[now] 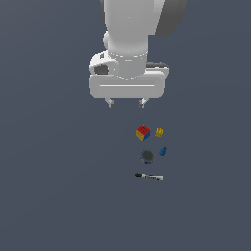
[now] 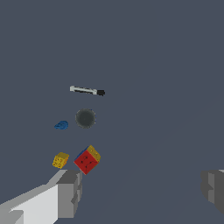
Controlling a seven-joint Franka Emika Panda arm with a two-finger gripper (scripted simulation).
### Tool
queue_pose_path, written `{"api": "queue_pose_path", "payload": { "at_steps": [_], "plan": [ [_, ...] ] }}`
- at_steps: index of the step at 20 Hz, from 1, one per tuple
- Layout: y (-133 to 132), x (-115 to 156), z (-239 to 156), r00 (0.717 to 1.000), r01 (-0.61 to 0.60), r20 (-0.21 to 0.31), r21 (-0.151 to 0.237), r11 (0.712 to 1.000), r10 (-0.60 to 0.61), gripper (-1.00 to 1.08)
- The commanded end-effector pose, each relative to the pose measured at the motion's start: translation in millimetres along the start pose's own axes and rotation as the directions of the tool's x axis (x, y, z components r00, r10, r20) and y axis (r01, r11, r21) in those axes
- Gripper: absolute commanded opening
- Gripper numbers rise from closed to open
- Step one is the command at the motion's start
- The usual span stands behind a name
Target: Pick up a designated object from a clutter of objects.
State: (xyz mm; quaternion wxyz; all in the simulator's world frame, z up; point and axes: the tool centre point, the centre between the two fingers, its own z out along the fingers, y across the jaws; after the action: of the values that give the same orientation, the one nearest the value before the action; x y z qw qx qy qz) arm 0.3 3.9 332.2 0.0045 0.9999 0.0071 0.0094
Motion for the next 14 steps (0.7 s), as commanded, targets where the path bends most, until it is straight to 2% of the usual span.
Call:
{"api": "queue_pose_path", "payload": {
  "at_steps": [1,9,14],
  "plan": [
    [0.0,0.0,0.0,1.000,0.000,0.000,0.000,1.000,0.000,1.00],
    [11.5,2.5,-11.4,0.999,-0.031,-0.009,-0.021,0.999,0.031,1.00],
    [11.6,2.5,-11.5,0.999,-0.031,-0.009,-0.021,0.999,0.031,1.00]
  ]
}}
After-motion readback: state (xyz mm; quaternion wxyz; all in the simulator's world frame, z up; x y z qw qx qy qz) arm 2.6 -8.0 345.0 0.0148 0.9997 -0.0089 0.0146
